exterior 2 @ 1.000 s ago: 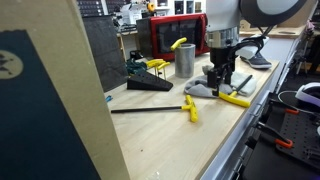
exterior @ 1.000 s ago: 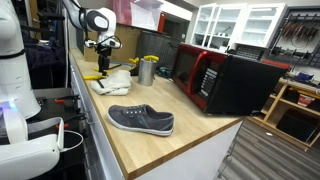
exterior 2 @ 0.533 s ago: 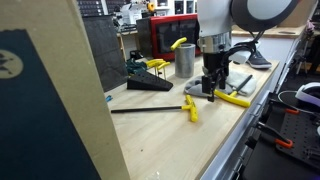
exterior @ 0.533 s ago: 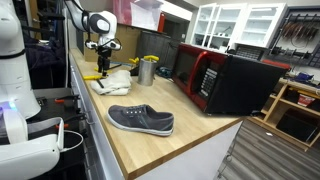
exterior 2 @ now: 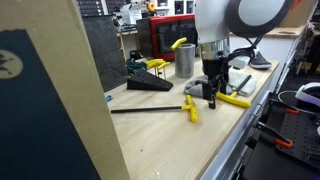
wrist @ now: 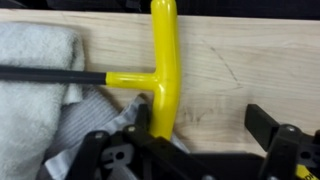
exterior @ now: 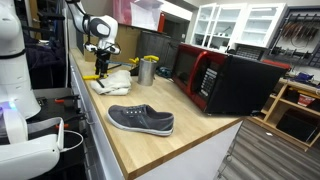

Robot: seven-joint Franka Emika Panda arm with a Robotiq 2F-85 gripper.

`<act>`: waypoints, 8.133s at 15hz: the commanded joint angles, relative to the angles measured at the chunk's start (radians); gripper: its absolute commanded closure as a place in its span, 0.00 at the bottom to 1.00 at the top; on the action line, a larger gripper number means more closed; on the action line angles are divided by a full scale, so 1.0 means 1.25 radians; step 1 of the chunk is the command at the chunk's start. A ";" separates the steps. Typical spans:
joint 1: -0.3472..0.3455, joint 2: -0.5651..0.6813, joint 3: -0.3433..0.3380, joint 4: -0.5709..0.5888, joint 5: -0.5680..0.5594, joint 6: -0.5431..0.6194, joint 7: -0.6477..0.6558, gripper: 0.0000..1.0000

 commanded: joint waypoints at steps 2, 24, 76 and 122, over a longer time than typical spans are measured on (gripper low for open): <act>0.012 0.005 -0.007 0.009 0.046 0.006 -0.030 0.40; -0.013 -0.127 -0.090 -0.003 0.297 -0.048 -0.186 0.93; -0.006 -0.224 -0.132 -0.009 0.406 -0.080 -0.229 0.94; 0.069 0.122 0.026 0.191 -0.094 -0.179 -0.115 0.00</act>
